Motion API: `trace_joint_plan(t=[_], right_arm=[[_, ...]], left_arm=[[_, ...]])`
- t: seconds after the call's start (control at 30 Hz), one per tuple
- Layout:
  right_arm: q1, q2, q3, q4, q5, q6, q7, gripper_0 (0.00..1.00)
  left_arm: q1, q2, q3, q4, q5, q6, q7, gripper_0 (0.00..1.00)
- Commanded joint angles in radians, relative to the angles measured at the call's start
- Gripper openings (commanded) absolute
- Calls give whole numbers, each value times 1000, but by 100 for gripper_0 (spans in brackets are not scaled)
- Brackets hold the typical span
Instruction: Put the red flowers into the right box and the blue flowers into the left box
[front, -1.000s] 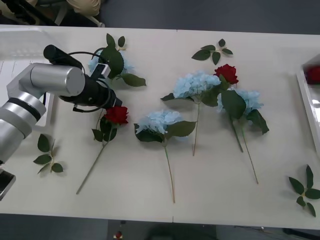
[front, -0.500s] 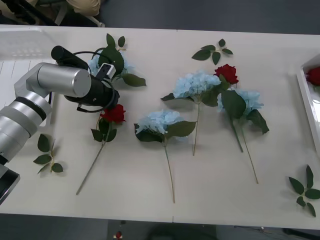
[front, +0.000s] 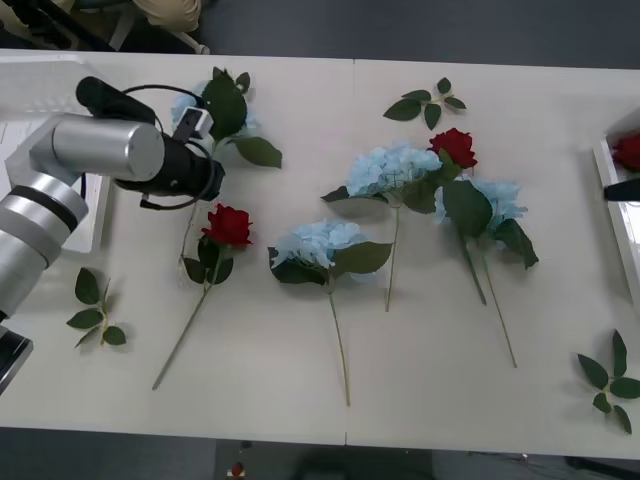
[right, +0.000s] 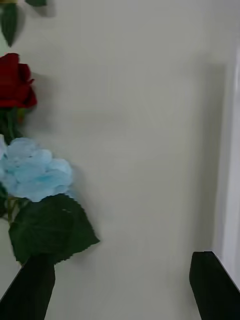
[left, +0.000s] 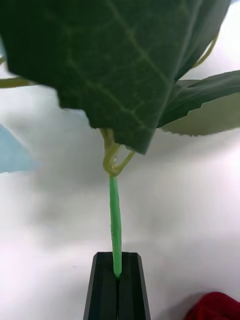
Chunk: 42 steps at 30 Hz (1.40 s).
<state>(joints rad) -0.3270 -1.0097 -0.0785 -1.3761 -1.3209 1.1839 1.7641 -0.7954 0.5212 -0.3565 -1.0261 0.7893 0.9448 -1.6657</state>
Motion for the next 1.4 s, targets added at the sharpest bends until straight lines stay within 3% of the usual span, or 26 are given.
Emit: trace_joint_plan(t=[0.03, 0.17, 0.4, 0.53, 0.73, 1.0, 1.4], right_arm=[[71, -37, -12, -156, -21, -13, -127, 80], [128, -33, -15, -284, -32, -24, -184, 79], [238, 2, -38, -500, -26, -27, -273, 79], [249, 17, -37, -557, -27, -13, -281, 80], [249, 43, -21, -630, -30, 20, -293, 80], [246, 43, 78, -663, -20, -29, -316, 79], [237, 45, 186, -670, 55, -95, -339, 79]], left_arm=[[-36, 63, 63, -83, -8, -1, -48, 0], [-38, 105, 105, -192, -10, 65, -54, 0], [-36, 295, 183, -408, 15, 296, -62, 0], [-36, 399, 205, -434, 24, 419, -78, 0], [-33, 481, 206, -353, 8, 493, -178, 0], [-31, 493, 206, -146, -173, 453, -345, 0], [-7, 494, 136, -49, -357, 405, -381, 0]])
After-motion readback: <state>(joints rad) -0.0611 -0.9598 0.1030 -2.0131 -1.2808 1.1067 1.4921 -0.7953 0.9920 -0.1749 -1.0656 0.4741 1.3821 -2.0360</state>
